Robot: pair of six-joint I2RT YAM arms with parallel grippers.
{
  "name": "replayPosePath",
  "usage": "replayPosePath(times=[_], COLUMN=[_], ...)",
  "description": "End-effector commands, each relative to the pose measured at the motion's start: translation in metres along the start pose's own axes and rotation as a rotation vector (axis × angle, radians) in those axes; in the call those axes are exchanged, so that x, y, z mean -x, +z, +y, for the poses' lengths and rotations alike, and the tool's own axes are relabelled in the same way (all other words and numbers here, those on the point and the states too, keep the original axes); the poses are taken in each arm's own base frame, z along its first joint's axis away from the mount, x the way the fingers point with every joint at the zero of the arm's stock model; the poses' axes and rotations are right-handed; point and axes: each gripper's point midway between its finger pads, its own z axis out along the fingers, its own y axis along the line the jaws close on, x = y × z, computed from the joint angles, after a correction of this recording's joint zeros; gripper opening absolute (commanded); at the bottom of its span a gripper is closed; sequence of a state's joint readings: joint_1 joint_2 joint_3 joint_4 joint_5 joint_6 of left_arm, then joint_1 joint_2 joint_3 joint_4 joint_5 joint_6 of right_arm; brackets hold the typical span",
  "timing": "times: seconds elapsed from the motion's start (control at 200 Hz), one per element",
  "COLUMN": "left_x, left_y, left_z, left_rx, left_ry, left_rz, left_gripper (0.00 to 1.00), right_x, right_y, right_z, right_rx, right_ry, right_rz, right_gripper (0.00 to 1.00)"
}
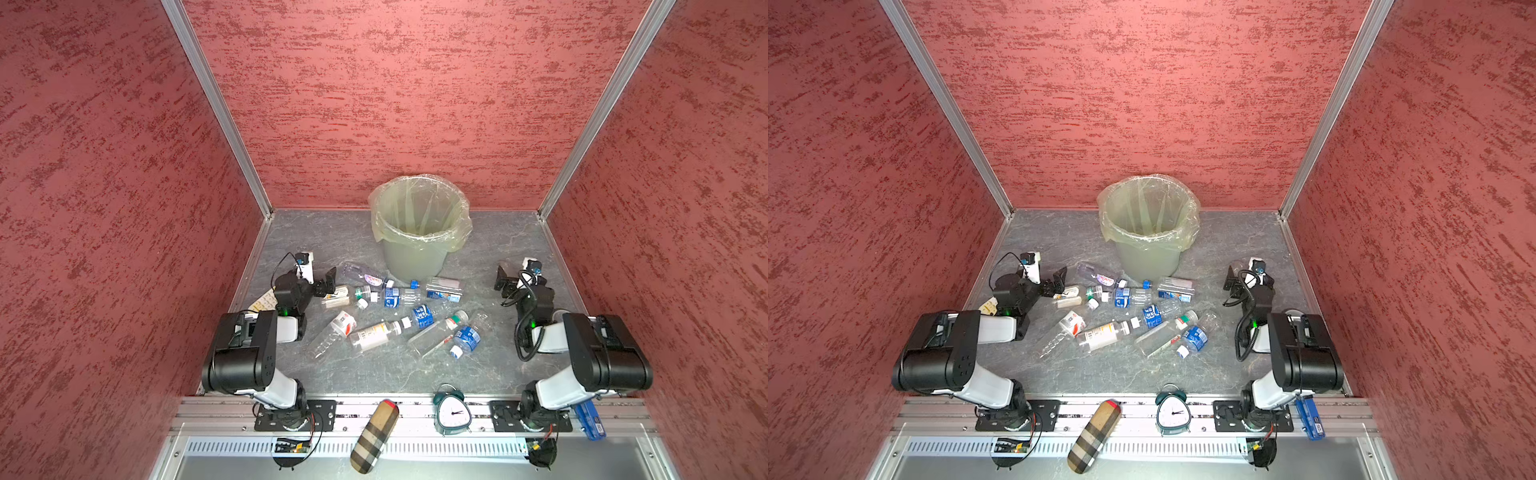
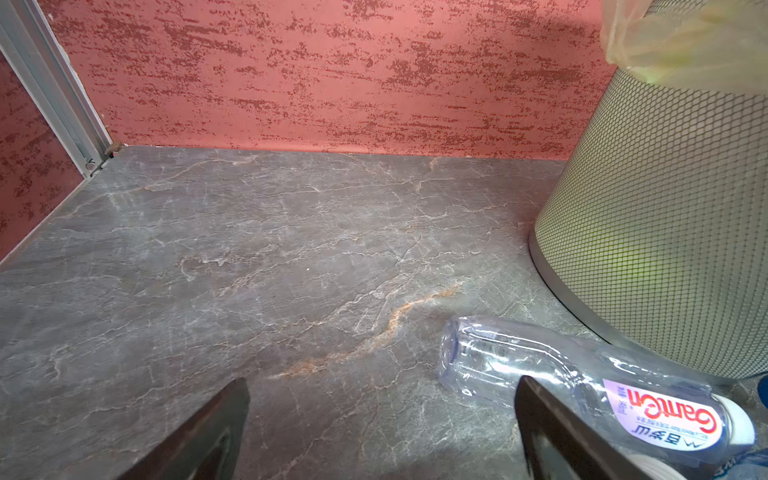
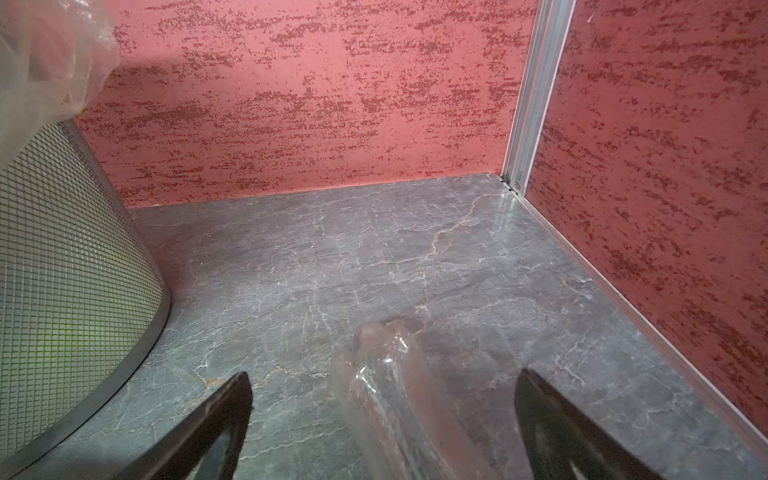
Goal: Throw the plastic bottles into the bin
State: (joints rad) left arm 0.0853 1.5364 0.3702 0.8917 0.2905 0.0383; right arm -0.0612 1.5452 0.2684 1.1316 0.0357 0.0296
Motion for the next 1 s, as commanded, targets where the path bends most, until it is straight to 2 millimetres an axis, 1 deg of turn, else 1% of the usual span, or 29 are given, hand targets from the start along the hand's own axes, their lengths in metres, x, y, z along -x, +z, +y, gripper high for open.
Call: replayPosePath(times=[0.0,0.852,0.917,0.997], left_x=[0.005,0.005,0.007,0.010], left_y=[-0.001,-0.001,-0.004,-0.013], left_z=[0.000,0.002,0.009,0.016], left_rx=[-0.004,-0.001,0.036,0.085], left_ry=[0.000,-0.009,-0.028,-0.043], left_rz=[-0.020,-0.024,-0.040,-0.077], left_gripper=[0.99,0.99,0.99,0.99], right_x=[0.010,0.009,0.010,0.013], right_y=[0.005,0.005,0.003,-0.001], right_z=[-0.001,-0.001,-0.001,-0.006], right_rx=[-0.018,-0.016,-0.017,-0.040], right_ry=[0.008,0.009,0.008,0.020], right_rz=[-0.026,-0.026,-0.033,-0.053], right_gripper=[0.99,0.99,0.99,0.99])
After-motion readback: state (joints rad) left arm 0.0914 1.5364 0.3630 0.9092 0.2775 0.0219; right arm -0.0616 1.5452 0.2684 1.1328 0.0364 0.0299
